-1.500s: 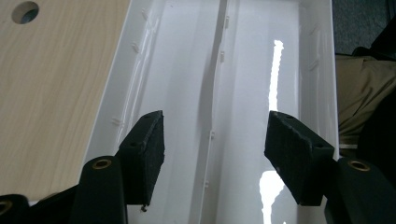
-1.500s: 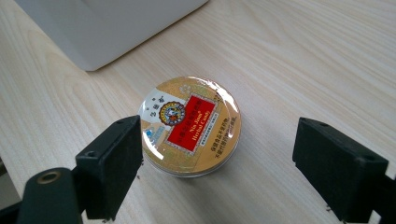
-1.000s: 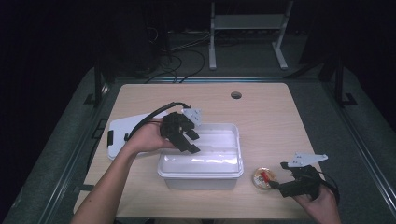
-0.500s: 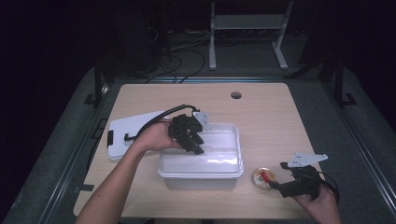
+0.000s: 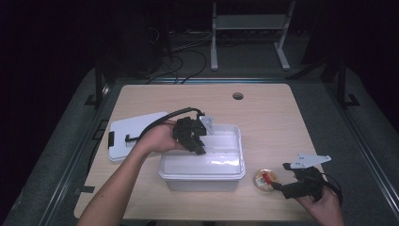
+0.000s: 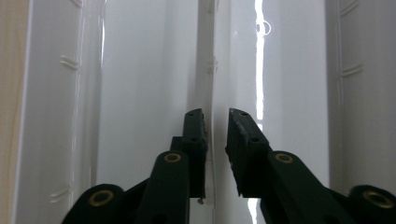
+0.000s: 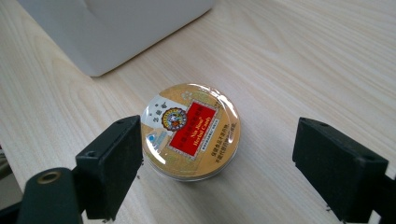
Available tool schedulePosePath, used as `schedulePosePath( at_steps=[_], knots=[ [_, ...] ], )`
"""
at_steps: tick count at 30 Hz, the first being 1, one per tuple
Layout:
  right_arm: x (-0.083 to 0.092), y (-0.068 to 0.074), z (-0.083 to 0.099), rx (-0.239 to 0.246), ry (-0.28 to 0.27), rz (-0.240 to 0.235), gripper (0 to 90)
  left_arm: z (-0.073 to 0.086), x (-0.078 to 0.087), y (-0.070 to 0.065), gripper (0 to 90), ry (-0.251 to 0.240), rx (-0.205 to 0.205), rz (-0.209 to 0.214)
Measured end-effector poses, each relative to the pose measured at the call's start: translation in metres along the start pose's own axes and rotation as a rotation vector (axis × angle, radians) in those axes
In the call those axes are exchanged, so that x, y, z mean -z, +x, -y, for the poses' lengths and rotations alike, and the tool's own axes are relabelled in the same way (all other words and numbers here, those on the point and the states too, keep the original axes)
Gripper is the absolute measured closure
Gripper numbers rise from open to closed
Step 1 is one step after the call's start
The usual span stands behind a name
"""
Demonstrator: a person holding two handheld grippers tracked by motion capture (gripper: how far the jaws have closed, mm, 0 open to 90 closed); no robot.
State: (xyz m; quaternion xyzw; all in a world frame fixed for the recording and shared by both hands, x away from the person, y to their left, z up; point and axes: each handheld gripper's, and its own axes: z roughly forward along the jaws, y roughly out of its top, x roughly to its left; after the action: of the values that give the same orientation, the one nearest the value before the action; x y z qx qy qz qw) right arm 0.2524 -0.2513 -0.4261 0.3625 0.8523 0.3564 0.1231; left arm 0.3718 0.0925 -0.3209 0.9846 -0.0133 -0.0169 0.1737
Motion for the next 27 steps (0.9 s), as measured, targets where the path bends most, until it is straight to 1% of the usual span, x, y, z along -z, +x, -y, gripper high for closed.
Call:
schedulePosePath(
  at_steps=[1, 3, 5, 7, 9, 10, 14, 17, 27],
  knots=[
    [0.0006, -0.0003, 0.0, -0.002, -0.004, 0.001, 15.5, -0.0013, 0.0001, -0.0001, 79.2, 0.008, -0.005, 0.001],
    [0.0017, -0.0004, 0.0001, -0.002, -0.007, 0.002, 15.5, -0.0034, 0.0008, -0.0001, 80.8, 0.019, -0.012, -0.012],
    [0.0017, 0.0, 0.0004, 0.001, -0.006, 0.001, 15.5, -0.0048, 0.0009, -0.0003, 84.7, 0.018, -0.017, -0.006],
    [0.0017, 0.0, 0.0004, 0.002, -0.006, 0.001, 15.5, -0.0062, 0.0002, -0.0007, 85.1, 0.037, -0.022, -0.012],
    [0.002, 0.0, 0.0004, 0.002, -0.008, 0.001, 15.5, -0.0067, -0.0006, -0.0007, 85.4, 0.035, -0.02, -0.012],
    [0.0025, 0.0, 0.0006, 0.002, -0.01, 0.001, 15.5, -0.0066, -0.0006, -0.0002, 87.3, 0.036, -0.022, -0.013],
    [0.0028, -0.0001, 0.0008, 0.001, -0.009, 0.001, 15.5, -0.0063, -0.0002, 0.0017, 88.5, 0.034, -0.016, 0.003],
    [0.0024, -0.0001, 0.0006, 0.003, -0.009, 0.001, 15.5, -0.0063, -0.0002, 0.0022, 88.5, 0.031, -0.01, 0.007],
    [0.0021, -0.0002, 0.0006, 0.002, -0.007, 0.0, 15.5, -0.0072, 0.0035, 0.0014, 89.0, 0.029, -0.014, 0.004]
  ],
)
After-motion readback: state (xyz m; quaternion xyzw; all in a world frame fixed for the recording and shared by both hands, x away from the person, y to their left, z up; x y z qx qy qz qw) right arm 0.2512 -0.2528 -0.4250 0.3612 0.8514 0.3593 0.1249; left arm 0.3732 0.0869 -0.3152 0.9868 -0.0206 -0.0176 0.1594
